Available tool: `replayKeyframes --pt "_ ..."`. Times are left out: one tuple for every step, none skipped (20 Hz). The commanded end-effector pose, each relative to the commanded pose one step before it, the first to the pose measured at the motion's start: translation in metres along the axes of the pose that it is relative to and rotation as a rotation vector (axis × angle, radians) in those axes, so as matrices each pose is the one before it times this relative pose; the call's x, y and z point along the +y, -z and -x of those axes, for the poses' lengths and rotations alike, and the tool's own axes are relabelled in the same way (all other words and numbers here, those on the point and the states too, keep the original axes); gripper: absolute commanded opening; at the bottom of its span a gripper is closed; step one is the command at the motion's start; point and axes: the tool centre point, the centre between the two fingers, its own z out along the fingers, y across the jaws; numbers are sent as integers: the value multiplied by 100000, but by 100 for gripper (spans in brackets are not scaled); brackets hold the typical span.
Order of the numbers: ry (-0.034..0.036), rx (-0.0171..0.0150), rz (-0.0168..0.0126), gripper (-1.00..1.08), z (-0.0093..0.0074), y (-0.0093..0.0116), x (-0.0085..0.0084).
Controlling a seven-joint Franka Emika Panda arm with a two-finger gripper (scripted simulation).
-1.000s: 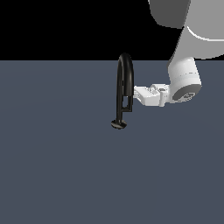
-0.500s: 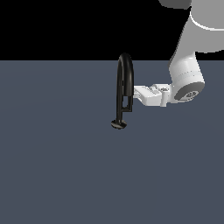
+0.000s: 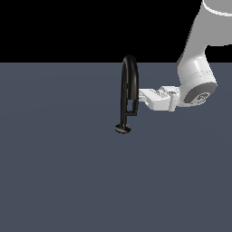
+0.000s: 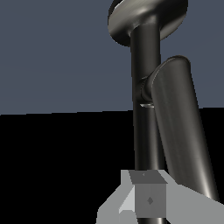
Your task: Turn on the faucet by rotating a designated handle.
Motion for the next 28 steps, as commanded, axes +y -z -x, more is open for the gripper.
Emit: replayKeyframes --pt "-88 -306 597 -100 367 -22 734" --pt "37 -36 -46 -100 90 32 230" --pt "0 0 0 -100 73 -2 221" --pt "0 0 0 -100 74 -1 223" --pt "0 0 0 -100 75 -1 226" --pt "0 0 0 -100 76 -1 229" --pt "0 0 0 -100 0 0 0" --pt "451 296 -385 -100 3 6 -433" --pt "0 0 0 -100 -103 8 285" --pt "0 0 0 -100 -105 8 289" --pt "-64 -49 55 -100 -150 -16 275" --pt "0 0 0 -100 -108 8 296" --pt "0 0 0 -100 -109 8 300" --pt "-64 -48 55 -100 -154 -16 286" --pt "0 0 0 -100 -112 9 307" --pt "-46 -34 39 -100 -144 -8 298" --pt "0 0 0 -100 -115 9 314" --pt "-46 -33 40 -100 -147 -8 306" --pt "0 0 0 -100 -118 9 322" --pt "-46 -32 40 -100 -150 -8 313" --pt "0 0 0 -100 -122 10 329" --pt "-47 -31 40 -100 -153 -7 320" --pt "0 0 0 -100 -125 10 336" --pt "-67 -42 57 -100 -169 -14 323" --pt "0 0 0 -100 -129 11 344" --pt "-49 -25 41 -100 -162 -6 336" --pt "0 0 0 -100 0 0 0" --pt "1844 437 -49 -100 981 -19 -824"
